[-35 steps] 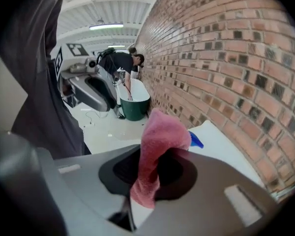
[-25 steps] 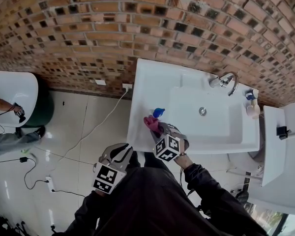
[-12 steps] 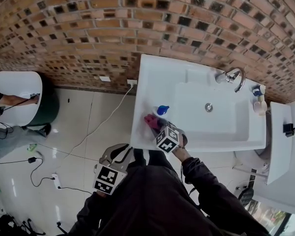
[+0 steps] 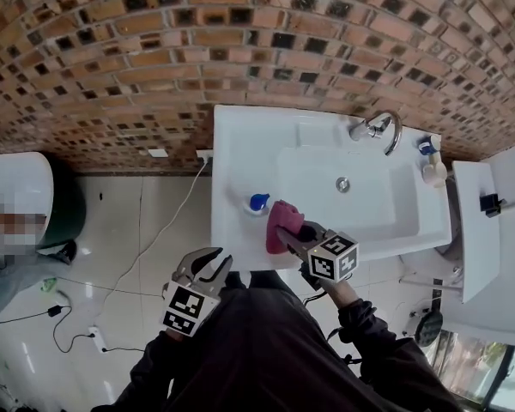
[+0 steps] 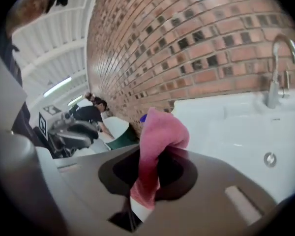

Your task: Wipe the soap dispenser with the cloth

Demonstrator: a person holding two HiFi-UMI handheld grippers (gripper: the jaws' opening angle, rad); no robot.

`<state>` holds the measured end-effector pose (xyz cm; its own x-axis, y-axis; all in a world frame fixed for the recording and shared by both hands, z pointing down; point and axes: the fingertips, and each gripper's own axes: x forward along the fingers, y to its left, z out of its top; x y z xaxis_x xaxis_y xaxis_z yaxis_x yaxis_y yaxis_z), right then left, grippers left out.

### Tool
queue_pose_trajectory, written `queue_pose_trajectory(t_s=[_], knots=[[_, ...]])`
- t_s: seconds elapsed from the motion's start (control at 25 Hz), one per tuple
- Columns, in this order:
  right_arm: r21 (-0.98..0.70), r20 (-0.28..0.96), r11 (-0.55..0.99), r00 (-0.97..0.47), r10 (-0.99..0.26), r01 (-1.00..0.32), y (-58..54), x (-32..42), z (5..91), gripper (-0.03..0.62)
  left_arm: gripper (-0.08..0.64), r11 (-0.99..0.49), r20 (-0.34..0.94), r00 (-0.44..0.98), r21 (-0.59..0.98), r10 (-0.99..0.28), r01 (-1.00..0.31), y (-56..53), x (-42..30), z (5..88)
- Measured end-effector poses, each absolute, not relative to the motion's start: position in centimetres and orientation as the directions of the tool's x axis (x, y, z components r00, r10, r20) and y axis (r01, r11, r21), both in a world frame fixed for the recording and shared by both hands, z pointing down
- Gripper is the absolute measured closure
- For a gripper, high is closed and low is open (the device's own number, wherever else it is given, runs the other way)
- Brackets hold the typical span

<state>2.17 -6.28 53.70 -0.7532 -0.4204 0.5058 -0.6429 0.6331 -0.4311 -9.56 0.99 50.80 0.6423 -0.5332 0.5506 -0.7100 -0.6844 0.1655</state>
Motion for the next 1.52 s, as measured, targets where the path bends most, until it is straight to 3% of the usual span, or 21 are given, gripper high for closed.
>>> queue_pose_trajectory(t_s=[0.12,0.28,0.6,0.84,1.04,1.16,1.32,1.52], knots=[[-0.591,0.420,0.497,-0.768,-0.483,-0.635,-8.7,2.9,53.2,0.532,0.448,-0.699,0.553,0.652,0.164,-0.520,-0.696,0.2,-9.0,50.8],[-0.694,0.400,0.359,-0.749,-0.528,-0.624,-10.9,3.3,55.2,0.532,0.431,-0.708,0.559,0.651,0.153,-0.514,-0.690,-0.9,-8.6,50.9],[-0.751,0.514,0.265,-0.787,-0.342,-0.605,-9.6,1.9,63.1,0.532,0.420,-0.689,0.595,0.630,0.170,-0.498,-0.705,-3.7,-7.7,51.9],[-0.666,0.611,0.428,-0.776,-0.155,-0.610,-8.7,1.1,66.1,0.531,0.397,-0.686,0.649,0.609,0.180,-0.456,-0.705,-6.9,-5.0,53.9],[-0.474,0.676,0.680,-0.726,-0.125,-0.559,-10.3,1.9,64.0,0.531,0.371,-0.700,0.690,0.588,0.164,-0.423,-0.695,-8.9,-2.7,54.7],[-0.298,0.684,0.849,-0.718,-0.129,-0.436,-11.2,1.1,61.1,0.531,0.368,-0.703,0.700,0.575,0.145,-0.424,-0.696,-9.6,-2.1,54.7],[-0.142,0.713,0.952,-0.695,-0.091,-0.270,-9.7,-0.5,59.1,0.531,0.367,-0.691,0.715,0.554,0.137,-0.427,-0.710,-10.1,-2.4,54.9],[-0.137,0.697,0.976,-0.716,-0.027,-0.170,-5.7,-2.3,58.8,0.531,0.367,-0.702,0.746,0.535,0.129,-0.397,-0.700,-9.7,-2.6,55.6]])
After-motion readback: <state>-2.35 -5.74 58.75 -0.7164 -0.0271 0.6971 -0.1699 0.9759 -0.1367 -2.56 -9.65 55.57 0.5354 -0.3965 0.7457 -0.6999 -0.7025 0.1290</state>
